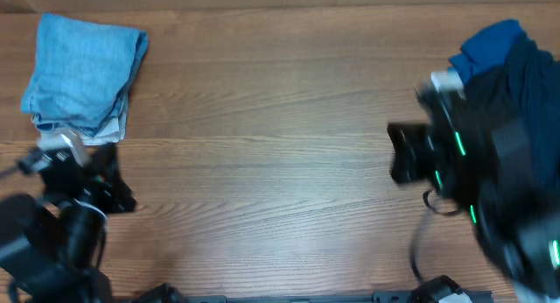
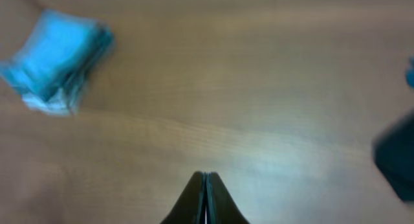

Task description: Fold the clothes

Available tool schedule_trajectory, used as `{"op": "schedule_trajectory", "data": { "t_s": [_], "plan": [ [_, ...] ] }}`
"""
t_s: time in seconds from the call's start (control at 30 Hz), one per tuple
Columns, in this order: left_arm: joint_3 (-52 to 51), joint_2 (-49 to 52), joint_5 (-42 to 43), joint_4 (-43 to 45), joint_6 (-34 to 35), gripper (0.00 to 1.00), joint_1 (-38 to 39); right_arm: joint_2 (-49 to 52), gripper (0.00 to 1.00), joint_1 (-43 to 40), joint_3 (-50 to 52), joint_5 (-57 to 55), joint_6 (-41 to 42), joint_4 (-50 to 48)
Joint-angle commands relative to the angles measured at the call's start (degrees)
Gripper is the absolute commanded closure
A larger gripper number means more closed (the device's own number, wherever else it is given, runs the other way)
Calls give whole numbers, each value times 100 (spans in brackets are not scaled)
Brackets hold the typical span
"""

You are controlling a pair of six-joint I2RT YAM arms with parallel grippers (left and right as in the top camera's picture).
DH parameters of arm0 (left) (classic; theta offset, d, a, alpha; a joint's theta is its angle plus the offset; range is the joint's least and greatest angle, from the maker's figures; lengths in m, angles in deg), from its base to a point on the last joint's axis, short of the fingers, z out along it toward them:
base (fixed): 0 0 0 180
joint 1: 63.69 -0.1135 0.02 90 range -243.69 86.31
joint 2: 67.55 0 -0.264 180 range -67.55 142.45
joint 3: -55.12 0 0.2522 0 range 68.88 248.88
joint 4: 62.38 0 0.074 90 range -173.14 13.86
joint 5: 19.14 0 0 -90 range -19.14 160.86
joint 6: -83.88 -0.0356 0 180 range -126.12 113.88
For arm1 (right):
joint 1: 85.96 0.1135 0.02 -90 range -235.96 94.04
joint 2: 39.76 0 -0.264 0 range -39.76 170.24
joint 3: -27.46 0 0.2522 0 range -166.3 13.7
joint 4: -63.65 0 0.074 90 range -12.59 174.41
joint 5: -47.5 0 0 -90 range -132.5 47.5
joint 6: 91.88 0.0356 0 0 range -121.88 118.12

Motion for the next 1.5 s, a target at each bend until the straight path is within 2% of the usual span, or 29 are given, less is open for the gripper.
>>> {"op": "schedule_trajectory", "data": {
  "t_s": [0.0, 0.03, 0.07, 0.17, 0.2, 0.3, 0.57, 0.6, 0.7, 0.73, 0.83, 1.0, 1.2, 1.27, 1.47],
  "plan": [
    [-776, -474, 603, 168, -127, 85, 378, -2129, 65, 20, 2153, 393, 138, -822],
    [-903, -461, 640, 199, 31, 63, 398, -2597, 36, 20, 2472, 404, 236, -949],
    [-1034, -402, 638, 203, 352, 0, 402, -3099, 0, 20, 2739, 409, 289, -1005],
    [-1287, -229, 638, 138, 1547, 0, 407, -3491, 0, 20, 2852, 527, 402, -656],
    [-1346, -164, 588, 7, 1749, 0, 413, -3488, 0, 20, 2863, 632, 439, -599],
    [-1362, -44, 654, -291, 2000, 0, 411, -3488, 0, 20, 2863, 623, 435, -487],
    [-1362, -70, 236, -317, 1982, 0, 494, -3488, 0, 20, 2863, 623, 435, 400],
    [-1362, -114, 118, -337, 1974, 0, 557, -3488, 0, 20, 2863, 623, 435, 444],
    [-1414, -776, -1593, -341, 1956, 0, 1279, -3488, 0, 20, 2863, 623, 435, 492],
    [-1563, -1040, -1858, -94, 1858, 0, 1521, -3488, 0, 20, 2863, 623, 435, 492],
    [-2667, -2131, -1598, 1064, 509, 0, 1788, -3488, 0, 20, 2863, 623, 435, 492],
    [-4356, -3600, -1023, 2017, -153, 0, 1786, -3488, 0, 20, 2863, 623, 435, 492],
    [-5141, -3779, -1099, 2214, -470, 0, 1786, -3488, 0, 20, 2863, 623, 437, 492],
    [-5499, -3779, -1078, 2599, -466, 0, 1788, -3488, 0, 20, 2863, 623, 435, 492],
    [-5515, -3773, -1228, 2695, -468, 0, 1794, -3488, 0, 20, 2863, 623, 435, 494]
  ]
}}
